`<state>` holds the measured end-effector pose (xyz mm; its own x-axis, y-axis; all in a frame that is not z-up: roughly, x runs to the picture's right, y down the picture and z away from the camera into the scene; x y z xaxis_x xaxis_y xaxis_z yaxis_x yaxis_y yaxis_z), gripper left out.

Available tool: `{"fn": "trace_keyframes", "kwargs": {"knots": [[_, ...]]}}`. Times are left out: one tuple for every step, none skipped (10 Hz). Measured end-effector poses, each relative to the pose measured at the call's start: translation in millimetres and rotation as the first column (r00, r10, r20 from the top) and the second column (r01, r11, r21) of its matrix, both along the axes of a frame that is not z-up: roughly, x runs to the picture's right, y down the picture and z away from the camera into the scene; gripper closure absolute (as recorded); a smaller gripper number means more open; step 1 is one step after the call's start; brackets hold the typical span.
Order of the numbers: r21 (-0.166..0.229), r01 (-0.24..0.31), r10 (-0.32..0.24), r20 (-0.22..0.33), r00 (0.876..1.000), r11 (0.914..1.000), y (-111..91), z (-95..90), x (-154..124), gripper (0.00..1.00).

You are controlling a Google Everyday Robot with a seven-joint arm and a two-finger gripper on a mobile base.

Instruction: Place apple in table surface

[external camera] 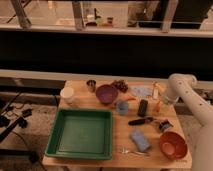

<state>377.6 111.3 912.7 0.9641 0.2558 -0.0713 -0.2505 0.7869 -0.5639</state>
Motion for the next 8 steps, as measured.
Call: {"fn": "trace_keyframes", "kwargs": {"knots": [[0.0,0.0,0.0,0.0,1.0,1.0,-0.1,0.0,0.0,0.63],[0.0,0.0,0.0,0.0,1.0,1.0,-0.2,0.0,0.0,0.68],[0.001,0.0,0.0,0.0,1.0,1.0,-0.2,0.0,0.1,0.67],[0.001,0.0,0.0,0.0,1.0,1.0,-0.4,0.1,0.1,0.58],[0.008,-0.001,0.001,-0.001,1.0,1.0,-2.0,1.1,0.1,0.5],[0.009,0.0,0.0,-0.001,1.0,1.0,-2.5,0.6,0.1,0.4],[0.008,0.0,0.0,-0.001,1.0,1.0,-2.3,0.5,0.1,0.3],[0.006,0.0,0.0,0.0,1.0,1.0,-2.0,0.3,-0.3,0.22]]}}
